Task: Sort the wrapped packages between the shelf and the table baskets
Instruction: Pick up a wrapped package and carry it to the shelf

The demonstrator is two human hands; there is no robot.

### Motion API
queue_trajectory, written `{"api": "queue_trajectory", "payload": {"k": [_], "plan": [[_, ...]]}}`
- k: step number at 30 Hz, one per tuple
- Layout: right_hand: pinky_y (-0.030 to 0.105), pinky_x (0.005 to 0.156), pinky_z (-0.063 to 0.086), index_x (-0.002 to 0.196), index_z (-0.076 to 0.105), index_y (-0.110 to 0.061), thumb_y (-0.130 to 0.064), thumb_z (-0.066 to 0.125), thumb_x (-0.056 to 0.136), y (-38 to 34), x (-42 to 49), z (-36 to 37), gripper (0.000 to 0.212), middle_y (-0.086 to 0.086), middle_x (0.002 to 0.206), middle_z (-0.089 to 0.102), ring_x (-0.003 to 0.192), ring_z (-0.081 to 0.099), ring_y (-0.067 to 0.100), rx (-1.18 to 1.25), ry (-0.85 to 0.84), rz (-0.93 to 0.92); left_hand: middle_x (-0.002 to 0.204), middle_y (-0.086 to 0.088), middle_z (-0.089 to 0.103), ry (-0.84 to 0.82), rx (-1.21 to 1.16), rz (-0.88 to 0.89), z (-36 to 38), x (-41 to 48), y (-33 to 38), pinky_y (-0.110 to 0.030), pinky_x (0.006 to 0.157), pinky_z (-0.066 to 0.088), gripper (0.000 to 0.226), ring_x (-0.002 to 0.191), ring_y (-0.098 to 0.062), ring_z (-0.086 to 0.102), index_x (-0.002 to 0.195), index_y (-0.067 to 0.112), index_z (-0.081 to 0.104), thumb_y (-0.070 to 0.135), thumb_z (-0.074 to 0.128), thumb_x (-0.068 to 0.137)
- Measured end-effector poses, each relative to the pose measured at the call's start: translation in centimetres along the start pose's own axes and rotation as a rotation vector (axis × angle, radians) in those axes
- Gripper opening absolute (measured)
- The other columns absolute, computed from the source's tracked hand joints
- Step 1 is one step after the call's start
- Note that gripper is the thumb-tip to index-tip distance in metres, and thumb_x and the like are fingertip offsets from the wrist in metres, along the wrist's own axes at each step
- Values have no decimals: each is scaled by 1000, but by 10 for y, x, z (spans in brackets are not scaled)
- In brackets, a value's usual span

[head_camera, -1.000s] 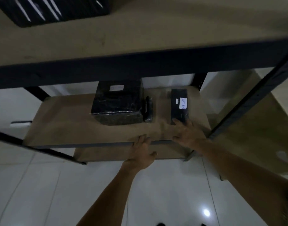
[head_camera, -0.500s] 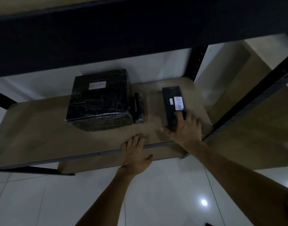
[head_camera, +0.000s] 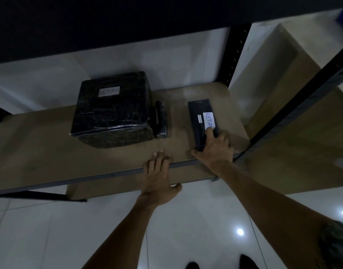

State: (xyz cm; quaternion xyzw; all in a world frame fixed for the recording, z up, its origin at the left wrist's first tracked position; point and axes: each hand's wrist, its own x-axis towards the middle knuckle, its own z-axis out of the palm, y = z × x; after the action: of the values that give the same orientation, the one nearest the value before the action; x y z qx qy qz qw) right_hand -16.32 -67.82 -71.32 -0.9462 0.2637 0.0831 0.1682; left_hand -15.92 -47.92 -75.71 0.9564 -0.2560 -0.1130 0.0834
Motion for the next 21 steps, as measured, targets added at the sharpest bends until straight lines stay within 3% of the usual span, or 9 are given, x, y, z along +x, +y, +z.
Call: {"api": "queue_trajectory", "payload": {"k": [5, 7, 15, 21], "plan": [[48, 97, 42, 139, 24, -20, -58, 59, 81, 3, -5, 2, 78, 20, 128, 41, 117, 44, 37, -30, 41, -32, 160, -3, -19, 1, 1, 18, 13, -8, 0, -45, 117, -15, 110, 145, -23, -23, 153, 21, -6, 63, 52, 69], [47, 96, 41, 139, 24, -19, -56, 59, 81, 6, -7, 5, 78, 19, 127, 41, 115, 44, 36, -24, 59, -48, 159, -5, -21, 8, 24, 18, 19, -8, -1, -47, 116, -16, 113, 144, -23, -26, 150, 23, -14, 64, 50, 66], [43, 94, 41, 139, 28, -18, -54, 62, 78, 16, -19, 12, 78, 20, 122, 43, 111, 44, 35, -14, 110, -82, 159, -6, -18, 9, 38, 36, 27, -6, -6, -46, 115, -16, 119, 145, -25, -22, 148, 24, -16, 59, 60, 63], [42, 93, 45, 140, 24, -21, -46, 68, 77, 20, -54, 0, 81, 17, 127, 39, 118, 39, 33, 41, -2, -42, 156, -3, -27, -85, 47, 25, 7, -10, -2, -47, 117, -14, 115, 144, -25, -25, 148, 21, -23, 52, 62, 78]]}}
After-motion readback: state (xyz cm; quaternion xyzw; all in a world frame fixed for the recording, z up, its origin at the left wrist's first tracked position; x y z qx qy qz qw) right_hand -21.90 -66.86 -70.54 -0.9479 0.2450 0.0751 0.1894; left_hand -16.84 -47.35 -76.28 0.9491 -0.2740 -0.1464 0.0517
